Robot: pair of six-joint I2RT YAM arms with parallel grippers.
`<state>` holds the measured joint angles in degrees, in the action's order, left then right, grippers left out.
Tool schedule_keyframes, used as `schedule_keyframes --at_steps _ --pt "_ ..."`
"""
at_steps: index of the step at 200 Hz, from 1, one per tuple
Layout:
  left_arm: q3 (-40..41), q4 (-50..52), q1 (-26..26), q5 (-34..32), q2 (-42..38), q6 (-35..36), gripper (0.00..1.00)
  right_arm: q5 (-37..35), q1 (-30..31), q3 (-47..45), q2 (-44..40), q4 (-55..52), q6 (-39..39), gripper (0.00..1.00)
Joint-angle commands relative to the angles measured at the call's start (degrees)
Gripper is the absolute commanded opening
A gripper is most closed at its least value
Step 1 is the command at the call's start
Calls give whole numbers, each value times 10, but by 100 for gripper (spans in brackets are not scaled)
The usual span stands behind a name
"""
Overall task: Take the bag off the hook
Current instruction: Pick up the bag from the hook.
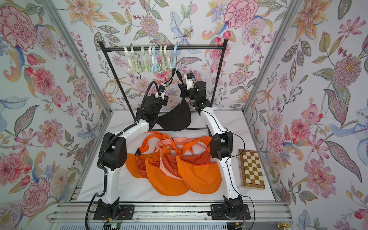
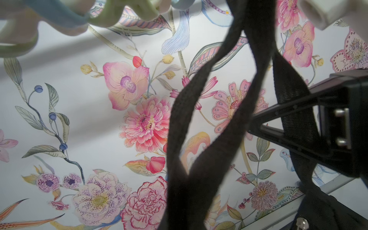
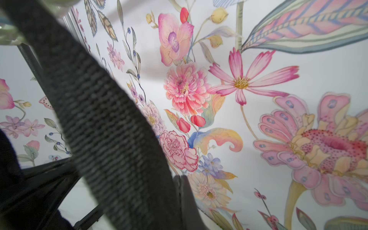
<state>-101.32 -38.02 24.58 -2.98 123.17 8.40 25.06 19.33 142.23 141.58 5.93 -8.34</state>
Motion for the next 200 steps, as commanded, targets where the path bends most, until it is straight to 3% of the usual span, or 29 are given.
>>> schedule_keyframes --at_steps 1,29,82,164,200 --pt "18 -5 -10 13 -50 9 0 -8 1 -57 -67 33 6 0" --pt "27 4 -19 16 -69 -1 0 -19 -6 -146 -121 79 -1 0" --pt "-6 53 -19 8 -81 24 0 -19 -15 -156 -160 62 -6 0" --pt "-180 163 -18 6 -25 39 0 1 -32 14 -89 -2 -39 0" --pt "-202 173 -18 8 -37 40 0 8 -34 23 -102 -12 -42 0"
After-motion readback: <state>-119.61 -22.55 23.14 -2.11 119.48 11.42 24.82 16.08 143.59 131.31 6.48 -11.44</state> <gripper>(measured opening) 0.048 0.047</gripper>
